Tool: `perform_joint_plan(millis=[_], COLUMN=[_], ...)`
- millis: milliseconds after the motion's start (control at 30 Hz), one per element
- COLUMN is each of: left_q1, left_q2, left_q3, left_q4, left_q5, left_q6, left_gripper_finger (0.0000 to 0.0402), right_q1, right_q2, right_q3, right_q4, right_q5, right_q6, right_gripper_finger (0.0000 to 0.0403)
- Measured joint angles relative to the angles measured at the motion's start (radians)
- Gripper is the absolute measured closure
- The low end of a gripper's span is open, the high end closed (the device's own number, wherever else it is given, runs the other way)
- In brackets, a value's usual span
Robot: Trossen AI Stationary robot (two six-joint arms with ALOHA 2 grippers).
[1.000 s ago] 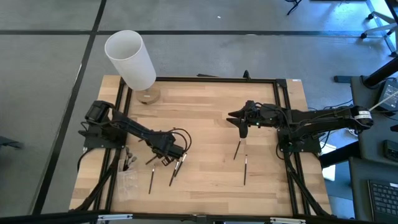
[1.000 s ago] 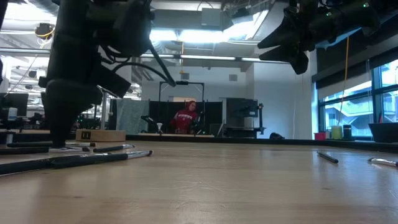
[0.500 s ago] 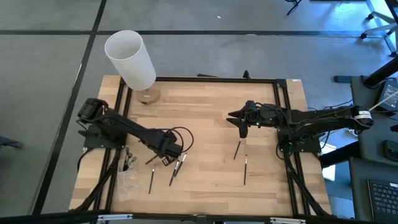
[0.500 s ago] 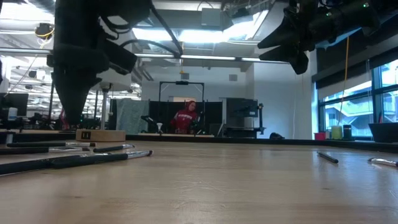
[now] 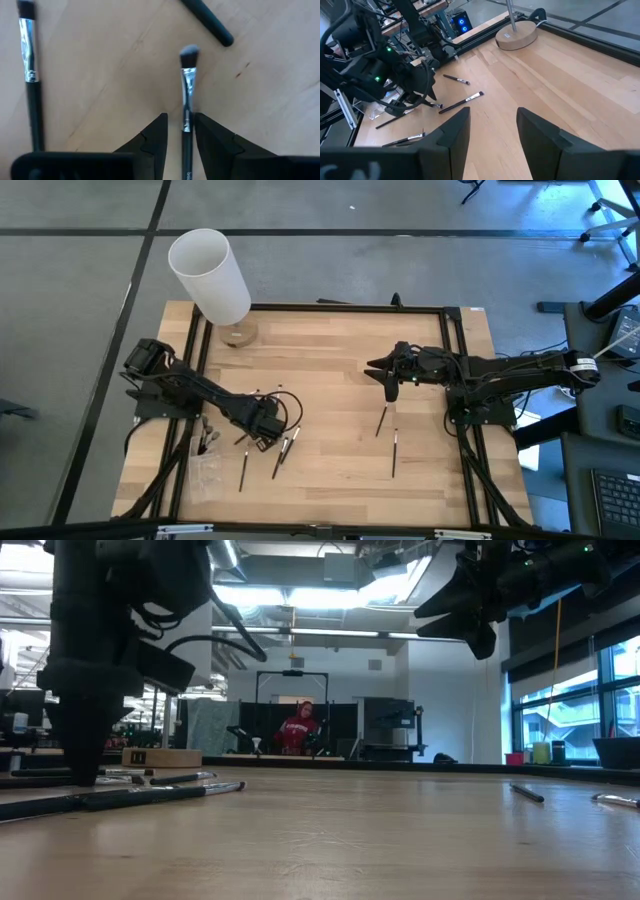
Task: Pick & Place Makeup Supplies
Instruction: Put the makeup brush into the transparent organizer
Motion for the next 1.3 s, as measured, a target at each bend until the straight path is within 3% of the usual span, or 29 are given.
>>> perform_joint_plan(millis=[300, 433, 700, 967, 1300], left_q1=[0.000, -0.001, -0.032, -0.169, -0.407], left_q2=[-0.005, -0.019, -0.155, -0.326, -0.498], left_q3=[-0.024, -0.024, 0.068, 0.216, 0.257], left_q4=[0.040, 0.027, -0.244, -0.478, -0.695], left_q5=[0.001, -0.008, -0.128, -0.185, -0.342], left_q6=[-0.017, -0.053, -0.175, -0.276, -0.558], left_gripper_finger=[0.0375, 0.0385, 0.0375, 0.0371, 0.0373], right_q1=[0.000, 0.000, 0.000, 0.000, 0.000], right_q2=[0.000, 0.000, 0.000, 0.000, 0.000], right_q3=[0.000, 0.000, 0.000, 0.000, 0.000], right_q4=[0.000, 0.000, 0.000, -0.001, -0.001], right_q5=[0.000, 0.000, -0.001, -0.002, -0.002], right_q6=[-0.003, -0.003, -0.003, -0.003, 0.001], right_gripper_finger=[0.0240, 0.0240, 0.0240, 0.0240, 0.0240])
